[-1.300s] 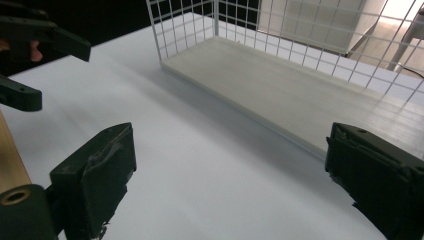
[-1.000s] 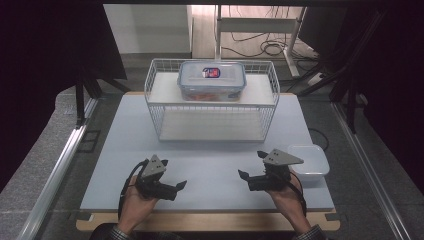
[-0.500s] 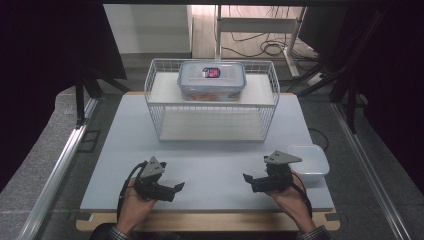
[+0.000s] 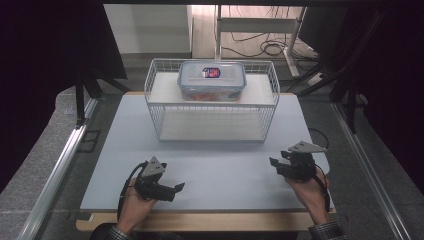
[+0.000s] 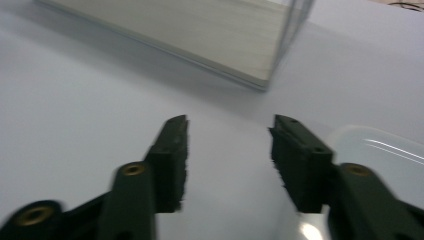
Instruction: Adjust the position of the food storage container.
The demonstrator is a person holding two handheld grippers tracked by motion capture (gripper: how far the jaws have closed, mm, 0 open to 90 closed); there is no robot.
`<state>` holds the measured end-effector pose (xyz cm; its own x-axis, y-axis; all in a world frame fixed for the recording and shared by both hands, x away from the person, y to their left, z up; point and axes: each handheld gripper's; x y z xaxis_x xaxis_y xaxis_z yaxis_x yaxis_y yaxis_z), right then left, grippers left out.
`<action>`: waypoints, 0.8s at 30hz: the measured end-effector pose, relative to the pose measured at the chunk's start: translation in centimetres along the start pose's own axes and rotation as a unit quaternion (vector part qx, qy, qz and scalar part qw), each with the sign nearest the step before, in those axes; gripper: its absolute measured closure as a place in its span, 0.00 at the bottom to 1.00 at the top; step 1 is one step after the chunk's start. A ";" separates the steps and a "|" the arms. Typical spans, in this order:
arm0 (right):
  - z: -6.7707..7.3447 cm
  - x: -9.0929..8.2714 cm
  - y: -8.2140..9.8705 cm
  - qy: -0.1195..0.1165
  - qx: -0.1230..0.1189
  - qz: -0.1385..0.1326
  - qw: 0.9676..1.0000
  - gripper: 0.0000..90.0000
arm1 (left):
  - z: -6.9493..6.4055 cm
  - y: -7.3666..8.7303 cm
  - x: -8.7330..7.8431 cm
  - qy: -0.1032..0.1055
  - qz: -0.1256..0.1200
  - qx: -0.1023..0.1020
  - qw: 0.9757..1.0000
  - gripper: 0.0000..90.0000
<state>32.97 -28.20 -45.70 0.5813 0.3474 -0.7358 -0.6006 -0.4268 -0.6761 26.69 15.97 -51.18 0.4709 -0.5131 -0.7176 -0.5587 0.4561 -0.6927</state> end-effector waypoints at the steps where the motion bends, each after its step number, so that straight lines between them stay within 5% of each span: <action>1: -0.5 -0.2 0.1 0.004 0.003 0.000 1.000 0.64 | 0.0 0.0 0.1 0.001 0.002 0.001 1.000 0.06; 2: -1.6 -0.7 0.3 0.012 0.006 0.002 1.000 0.77 | -0.1 0.0 0.2 0.002 0.004 0.003 1.000 0.06; 7: -3.6 -1.6 0.7 0.039 0.007 0.008 0.999 0.99 | -0.2 -0.1 0.3 0.004 0.008 0.006 1.000 0.06; 17: -8.6 -3.5 2.5 0.098 0.079 0.007 0.992 1.00 | 0.1 0.0 0.3 0.006 0.005 -0.001 1.000 0.06; 24: -10.7 -3.9 3.7 0.132 0.100 0.014 0.986 1.00 | 0.1 0.0 0.3 0.008 0.005 -0.002 1.000 0.06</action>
Point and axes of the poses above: each handheld gripper's, and its own axes: x roughly forward along the jaws, y roughly out of its underside, z roughly to its left, and after that the axes turned 9 degrees about z, right-handed
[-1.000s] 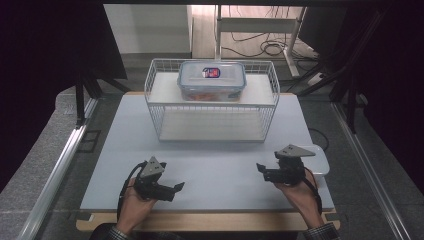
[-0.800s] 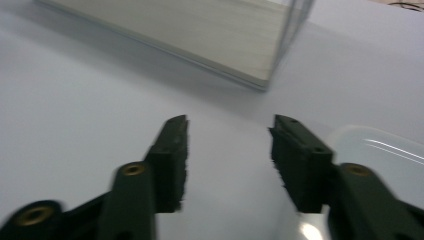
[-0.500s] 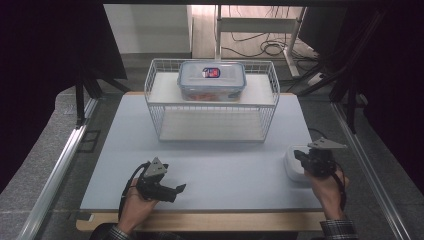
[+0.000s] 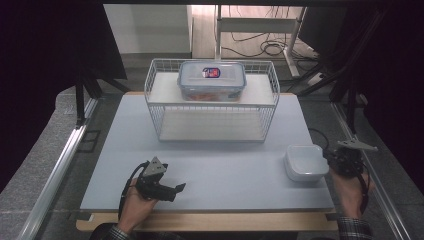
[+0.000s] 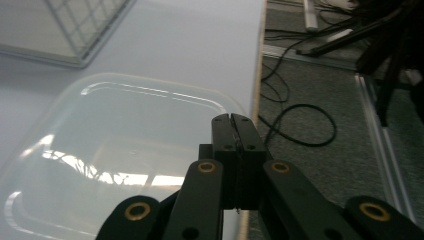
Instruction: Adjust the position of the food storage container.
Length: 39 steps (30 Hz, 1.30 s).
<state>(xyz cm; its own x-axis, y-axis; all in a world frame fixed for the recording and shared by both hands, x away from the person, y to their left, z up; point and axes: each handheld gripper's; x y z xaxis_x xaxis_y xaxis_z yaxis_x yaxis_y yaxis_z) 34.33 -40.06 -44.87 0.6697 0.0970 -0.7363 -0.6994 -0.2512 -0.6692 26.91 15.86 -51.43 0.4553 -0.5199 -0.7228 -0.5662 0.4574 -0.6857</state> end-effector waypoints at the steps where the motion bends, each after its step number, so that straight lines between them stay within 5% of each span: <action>1: -0.2 0.0 0.1 0.006 0.001 -0.001 1.000 1.00 | 0.0 0.0 0.0 0.000 0.000 0.000 1.000 0.06; 7: -1.5 0.5 0.7 0.022 0.011 0.012 1.000 1.00 | 0.1 0.0 0.0 0.002 -0.001 -0.004 1.000 0.06; 20: -1.5 1.5 1.0 0.003 0.019 0.031 0.999 1.00 | 0.1 0.1 0.2 0.006 0.004 -0.006 1.000 0.06; 39: 2.6 2.0 0.1 -0.060 -0.015 0.039 0.997 1.00 | 0.1 0.1 0.2 0.006 0.008 -0.004 1.000 0.06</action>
Point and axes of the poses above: each handheld gripper's, and its own axes: x roughly forward along the jaws, y roughly out of its underside, z roughly to its left, and after that the axes turned 9 degrees about z, right-handed
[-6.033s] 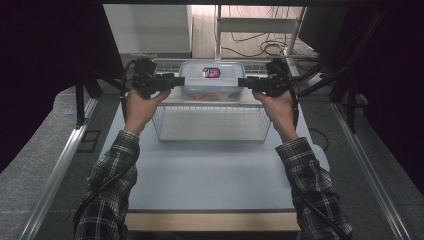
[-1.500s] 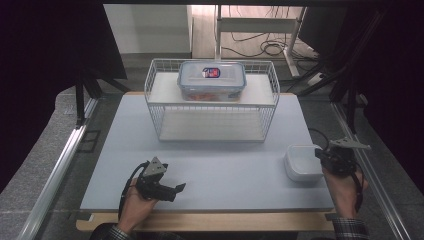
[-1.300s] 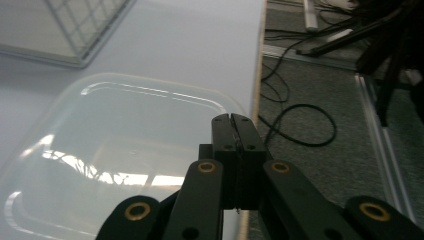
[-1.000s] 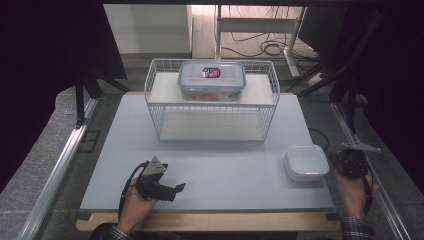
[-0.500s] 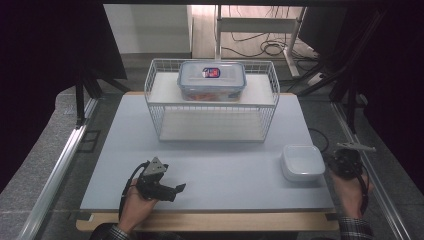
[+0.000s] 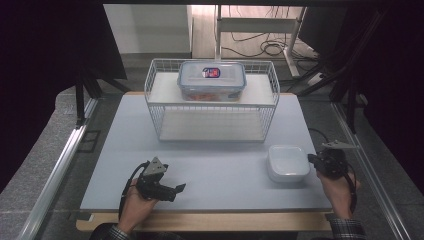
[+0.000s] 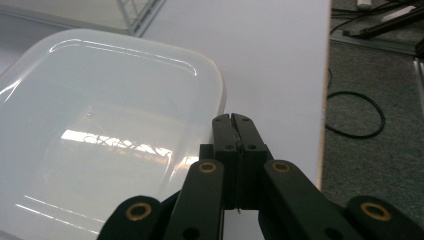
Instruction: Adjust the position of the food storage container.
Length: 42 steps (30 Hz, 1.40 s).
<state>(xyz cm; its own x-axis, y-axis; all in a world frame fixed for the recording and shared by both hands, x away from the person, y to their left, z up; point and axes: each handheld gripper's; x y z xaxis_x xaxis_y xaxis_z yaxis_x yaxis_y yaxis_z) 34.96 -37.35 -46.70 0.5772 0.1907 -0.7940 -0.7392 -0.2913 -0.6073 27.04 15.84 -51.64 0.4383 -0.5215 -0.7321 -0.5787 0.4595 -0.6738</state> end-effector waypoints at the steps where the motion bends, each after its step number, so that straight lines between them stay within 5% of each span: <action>1: 0.2 0.0 0.0 -0.003 -0.001 0.001 1.000 1.00 | 0.0 0.0 0.0 0.000 0.000 0.000 1.000 0.06; 26: 5.4 1.5 -1.5 -0.051 -0.030 0.001 0.998 1.00 | 0.0 0.0 0.1 -0.003 0.003 -0.002 1.000 0.06; 42: 10.8 2.7 -2.6 -0.103 -0.089 -0.002 0.991 1.00 | -0.1 0.0 0.1 -0.003 0.005 -0.003 1.000 0.06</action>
Point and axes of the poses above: each handheld gripper's, and its own axes: x roughly forward along the jaws, y roughly out of its underside, z roughly to its left, and after that the axes turned 9 degrees about z, right-handed
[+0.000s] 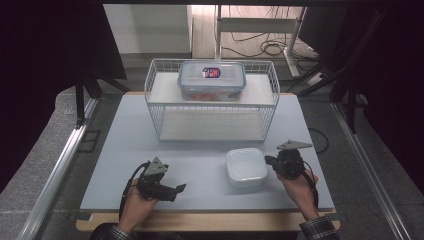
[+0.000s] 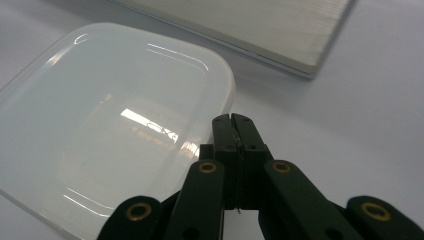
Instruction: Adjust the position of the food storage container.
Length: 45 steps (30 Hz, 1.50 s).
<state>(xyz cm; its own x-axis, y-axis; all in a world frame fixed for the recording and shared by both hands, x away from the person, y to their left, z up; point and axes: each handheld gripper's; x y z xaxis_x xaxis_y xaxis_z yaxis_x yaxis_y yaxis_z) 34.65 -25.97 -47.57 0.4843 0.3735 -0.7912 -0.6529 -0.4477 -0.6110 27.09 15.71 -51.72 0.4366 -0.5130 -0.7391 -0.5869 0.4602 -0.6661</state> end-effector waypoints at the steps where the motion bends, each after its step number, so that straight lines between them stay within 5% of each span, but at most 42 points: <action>1: 0.3 0.1 -0.1 -0.003 -0.003 0.000 1.000 1.00 | 0.0 0.0 0.0 0.000 0.000 0.000 1.000 0.06; 12: 3.8 0.6 -0.4 -0.039 -0.045 0.011 0.998 1.00 | 0.0 0.0 -0.1 -0.001 0.000 0.001 1.000 0.06; 36: 7.2 1.3 -0.6 -0.078 -0.076 0.009 0.994 0.99 | 0.0 0.0 0.0 0.001 0.004 0.001 1.000 0.06; 45: 5.6 0.4 0.0 -0.075 -0.070 -0.009 0.995 0.69 | 0.0 0.1 0.0 0.001 0.004 0.000 1.000 0.06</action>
<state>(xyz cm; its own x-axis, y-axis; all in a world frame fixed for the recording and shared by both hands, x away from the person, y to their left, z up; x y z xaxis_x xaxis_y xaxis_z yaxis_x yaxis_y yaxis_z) 31.57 -21.32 -47.74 0.3960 0.4945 -0.7737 -0.5521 -0.5450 -0.6310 27.05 15.73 -51.80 0.4309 -0.5103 -0.7442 -0.5910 0.4636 -0.6601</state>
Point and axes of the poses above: each handheld gripper's, and its own axes: x roughly forward along the jaws, y roughly out of its underside, z roughly to its left, and after that the axes turned 9 degrees about z, right-handed
